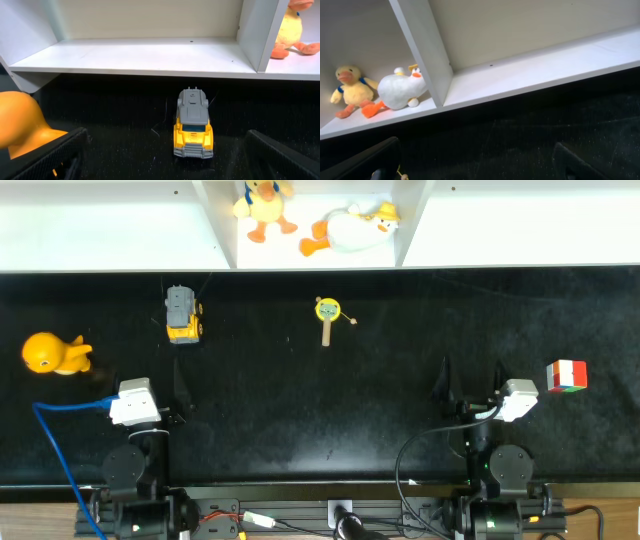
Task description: Store Toys
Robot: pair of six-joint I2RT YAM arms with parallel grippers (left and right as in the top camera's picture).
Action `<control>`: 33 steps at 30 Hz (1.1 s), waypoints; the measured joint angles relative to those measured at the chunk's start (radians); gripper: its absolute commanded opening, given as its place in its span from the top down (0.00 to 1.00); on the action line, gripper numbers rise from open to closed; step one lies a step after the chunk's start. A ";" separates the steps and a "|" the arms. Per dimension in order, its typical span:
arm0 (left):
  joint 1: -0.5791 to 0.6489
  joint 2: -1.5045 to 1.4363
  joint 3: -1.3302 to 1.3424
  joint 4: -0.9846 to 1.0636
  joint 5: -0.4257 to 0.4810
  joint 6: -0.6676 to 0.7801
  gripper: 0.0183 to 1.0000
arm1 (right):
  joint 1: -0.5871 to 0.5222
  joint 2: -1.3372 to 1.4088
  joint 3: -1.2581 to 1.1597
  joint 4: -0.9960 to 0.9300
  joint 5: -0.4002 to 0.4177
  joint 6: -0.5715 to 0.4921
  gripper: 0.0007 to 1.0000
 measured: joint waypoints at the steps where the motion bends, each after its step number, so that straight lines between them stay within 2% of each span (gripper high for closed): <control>1: 0.000 0.000 0.000 0.000 0.000 0.010 0.00 | 0.000 0.000 0.000 0.000 0.000 0.000 0.01; 33: 0.000 0.000 0.000 0.000 0.000 0.050 0.00 | 0.000 0.000 0.000 0.000 0.000 0.000 0.01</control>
